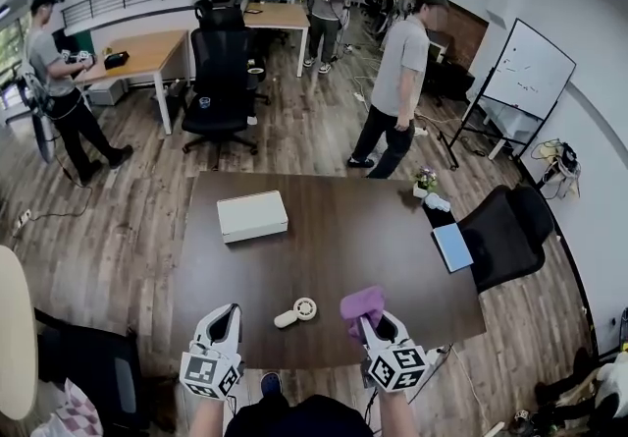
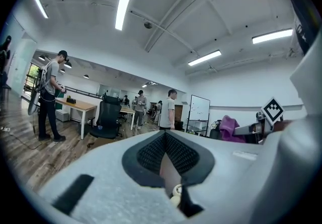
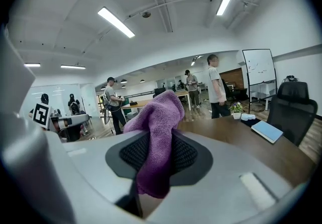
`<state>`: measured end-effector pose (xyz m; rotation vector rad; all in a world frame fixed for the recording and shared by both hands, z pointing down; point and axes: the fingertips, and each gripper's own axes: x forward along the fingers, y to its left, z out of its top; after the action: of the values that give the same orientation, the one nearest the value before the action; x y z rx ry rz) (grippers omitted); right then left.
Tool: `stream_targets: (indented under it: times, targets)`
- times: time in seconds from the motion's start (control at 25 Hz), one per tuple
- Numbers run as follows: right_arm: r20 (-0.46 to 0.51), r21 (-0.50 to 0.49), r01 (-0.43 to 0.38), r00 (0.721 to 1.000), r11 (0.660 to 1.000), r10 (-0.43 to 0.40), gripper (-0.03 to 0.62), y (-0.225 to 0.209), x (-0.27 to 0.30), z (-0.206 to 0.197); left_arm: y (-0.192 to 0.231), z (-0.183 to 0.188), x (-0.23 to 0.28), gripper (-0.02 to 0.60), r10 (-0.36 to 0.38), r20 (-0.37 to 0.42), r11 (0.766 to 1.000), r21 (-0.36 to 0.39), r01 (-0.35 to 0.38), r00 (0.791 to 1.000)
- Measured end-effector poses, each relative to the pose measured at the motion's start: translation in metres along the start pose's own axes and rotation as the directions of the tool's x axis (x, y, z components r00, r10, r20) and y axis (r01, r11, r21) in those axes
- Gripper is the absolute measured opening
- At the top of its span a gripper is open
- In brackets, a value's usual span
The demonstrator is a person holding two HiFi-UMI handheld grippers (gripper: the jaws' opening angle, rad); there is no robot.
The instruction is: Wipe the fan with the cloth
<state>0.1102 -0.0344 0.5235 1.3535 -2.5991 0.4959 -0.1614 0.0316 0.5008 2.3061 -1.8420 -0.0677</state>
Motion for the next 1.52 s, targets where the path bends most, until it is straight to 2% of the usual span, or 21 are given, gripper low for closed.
stream_targets:
  times: [0.2,0.4,0.88,1.04,1.16,1.24,1.32,1.4,1.52]
  targets:
    - [-0.011,0.001,0.012,1.0,1.0,-0.012,0.118,0.004,0.027,0.005,0.022,-0.005,0.025,-0.005,-0.017,-0.024,1.0,-0.011,0.016,1.0]
    - [-0.016,0.0,0.007,1.0,1.0,-0.007,0.118,-0.011,0.047,0.014,0.025,-0.006,0.052,-0.005,-0.017,-0.031,1.0,-0.02,0.016,0.999]
    - [-0.05,0.0,-0.09,0.995,0.996,0.089,0.118,-0.046,0.075,0.021,0.004,-0.013,0.089,-0.005,0.05,-0.046,0.999,-0.008,-0.051,0.998]
    - [-0.067,-0.005,-0.138,0.988,0.99,0.137,0.118,-0.052,0.079,0.018,-0.007,-0.024,0.094,-0.005,0.07,-0.07,0.997,0.043,-0.067,0.995]
    - [-0.093,-0.019,-0.17,0.982,0.985,0.167,0.118,-0.056,0.081,0.009,-0.014,-0.046,0.098,-0.005,0.081,-0.133,0.989,0.134,-0.063,0.988]
    - [-0.11,-0.017,-0.178,0.978,0.984,0.175,0.118,-0.06,0.083,0.001,-0.018,-0.067,0.101,-0.005,0.079,-0.2,0.979,0.201,-0.038,0.977]
    - [-0.129,-0.011,-0.178,0.976,0.984,0.175,0.118,-0.062,0.087,-0.007,-0.021,-0.097,0.104,-0.005,0.061,-0.292,0.965,0.261,0.018,0.955]
    - [-0.15,-0.008,-0.175,0.974,0.985,0.172,0.118,-0.063,0.091,-0.014,-0.023,-0.137,0.106,0.0,0.028,-0.397,0.95,0.296,0.099,0.917]
    - [-0.179,0.002,-0.168,0.97,0.986,0.166,0.118,-0.06,0.098,-0.029,-0.023,-0.189,0.105,0.031,-0.024,-0.529,0.928,0.304,0.216,0.848]
